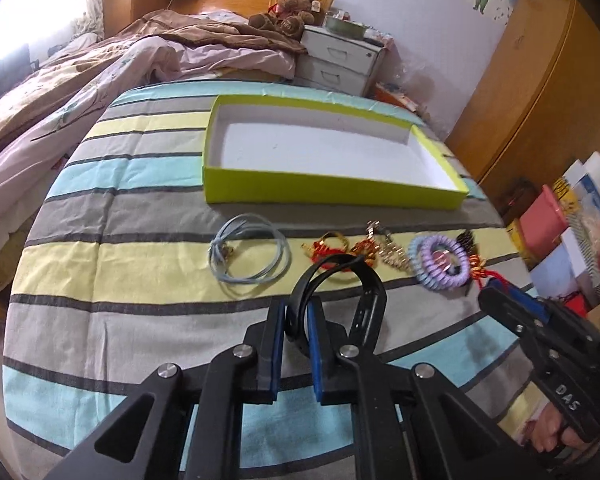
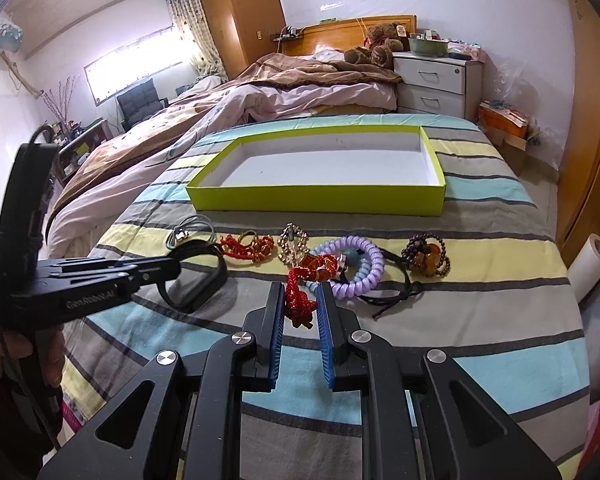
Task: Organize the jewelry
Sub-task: 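Carry the black band with the left gripper into the green box while the right drops the red cord there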
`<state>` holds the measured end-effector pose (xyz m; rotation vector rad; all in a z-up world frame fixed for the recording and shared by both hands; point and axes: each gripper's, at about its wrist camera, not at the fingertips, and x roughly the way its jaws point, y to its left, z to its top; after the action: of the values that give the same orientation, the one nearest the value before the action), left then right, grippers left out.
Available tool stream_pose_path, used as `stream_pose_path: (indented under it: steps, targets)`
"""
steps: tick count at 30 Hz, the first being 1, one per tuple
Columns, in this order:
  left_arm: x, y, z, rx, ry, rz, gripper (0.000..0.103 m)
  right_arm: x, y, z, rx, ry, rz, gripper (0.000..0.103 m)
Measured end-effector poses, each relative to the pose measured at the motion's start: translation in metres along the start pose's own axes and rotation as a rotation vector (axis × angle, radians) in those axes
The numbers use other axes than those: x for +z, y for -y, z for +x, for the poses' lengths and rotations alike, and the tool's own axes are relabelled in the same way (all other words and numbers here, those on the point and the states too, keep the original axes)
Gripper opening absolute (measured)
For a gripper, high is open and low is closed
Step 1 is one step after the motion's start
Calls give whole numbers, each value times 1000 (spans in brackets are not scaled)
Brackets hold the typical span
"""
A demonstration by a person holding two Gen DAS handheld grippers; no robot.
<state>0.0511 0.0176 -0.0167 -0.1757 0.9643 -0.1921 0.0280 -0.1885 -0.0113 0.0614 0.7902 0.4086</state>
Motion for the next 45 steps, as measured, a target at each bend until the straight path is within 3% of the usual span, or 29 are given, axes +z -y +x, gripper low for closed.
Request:
stream_pose_path:
  steps: [5,16,30,45]
  targets:
    - [13,-3,-9,-39,34,-29,11,14,2,-5,-22,30,-6,16]
    - [83,-13,-6,-14,111,-22,11,82,34,13,-78,68,-14,17]
    - [153,-41,67,-31,58,-68,11,137,79,104,-129,-56,-35,17]
    - [161,-50,127,18,-22,-73,11,149,84,164,-150,-169,-94,17]
